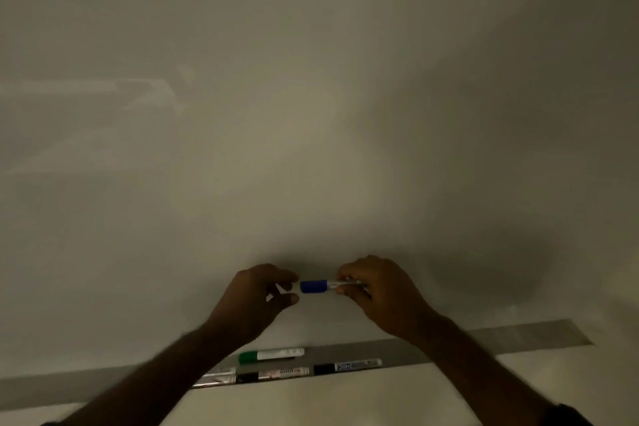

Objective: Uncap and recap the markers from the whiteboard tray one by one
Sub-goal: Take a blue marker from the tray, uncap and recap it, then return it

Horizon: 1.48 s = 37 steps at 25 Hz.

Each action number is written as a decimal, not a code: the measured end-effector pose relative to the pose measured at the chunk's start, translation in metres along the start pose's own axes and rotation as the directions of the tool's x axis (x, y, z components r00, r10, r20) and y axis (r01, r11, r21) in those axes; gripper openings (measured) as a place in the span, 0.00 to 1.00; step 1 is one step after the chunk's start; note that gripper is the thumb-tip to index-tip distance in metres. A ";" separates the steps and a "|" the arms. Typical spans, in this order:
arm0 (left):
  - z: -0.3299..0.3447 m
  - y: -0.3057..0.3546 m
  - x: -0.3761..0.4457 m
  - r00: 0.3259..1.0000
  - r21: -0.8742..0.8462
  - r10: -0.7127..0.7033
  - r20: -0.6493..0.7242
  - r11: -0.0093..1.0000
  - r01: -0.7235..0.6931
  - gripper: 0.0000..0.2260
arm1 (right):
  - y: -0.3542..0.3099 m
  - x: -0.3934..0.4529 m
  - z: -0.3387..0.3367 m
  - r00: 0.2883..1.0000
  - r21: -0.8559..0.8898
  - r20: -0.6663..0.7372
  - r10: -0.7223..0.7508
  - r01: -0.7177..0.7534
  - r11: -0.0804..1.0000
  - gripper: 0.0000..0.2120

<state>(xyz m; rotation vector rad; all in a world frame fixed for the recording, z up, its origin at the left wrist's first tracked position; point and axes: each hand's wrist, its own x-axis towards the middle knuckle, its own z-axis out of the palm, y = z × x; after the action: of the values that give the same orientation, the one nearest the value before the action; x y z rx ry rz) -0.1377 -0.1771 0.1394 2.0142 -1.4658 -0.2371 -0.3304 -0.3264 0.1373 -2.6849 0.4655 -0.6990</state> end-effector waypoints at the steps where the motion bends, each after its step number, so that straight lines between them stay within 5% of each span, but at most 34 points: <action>1: 0.010 -0.012 -0.006 1.000 0.032 -0.012 0.011 0.999 0.011 0.13 | 0.006 -0.005 0.010 1.000 -0.029 0.021 0.017 -0.016 0.999 0.08; 9: 0.102 -0.095 -0.064 0.965 0.354 -0.049 0.256 0.934 -0.046 0.23 | 0.040 -0.057 0.095 0.975 -0.253 0.080 0.206 -0.180 0.951 0.07; 16: 0.145 -0.113 -0.073 0.959 0.365 -0.110 0.260 0.931 0.008 0.31 | 0.054 -0.074 0.148 0.918 -0.267 0.174 0.356 -0.304 0.914 0.09; 23: 0.156 -0.119 -0.078 0.958 0.372 -0.111 0.264 0.928 0.005 0.33 | 0.057 -0.073 0.172 0.862 -0.364 0.312 0.399 -0.279 0.889 0.15; 37: 0.160 -0.123 -0.083 0.974 0.349 -0.142 0.179 0.935 0.072 0.32 | 0.056 -0.086 0.182 0.861 -0.368 0.232 0.452 -0.352 0.861 0.13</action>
<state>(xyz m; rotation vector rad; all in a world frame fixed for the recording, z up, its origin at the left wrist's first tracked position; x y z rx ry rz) -0.1482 -0.1398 -0.0754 2.4129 -1.6105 -0.2534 -0.3207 -0.3014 -0.0696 -2.7631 1.0961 -0.0745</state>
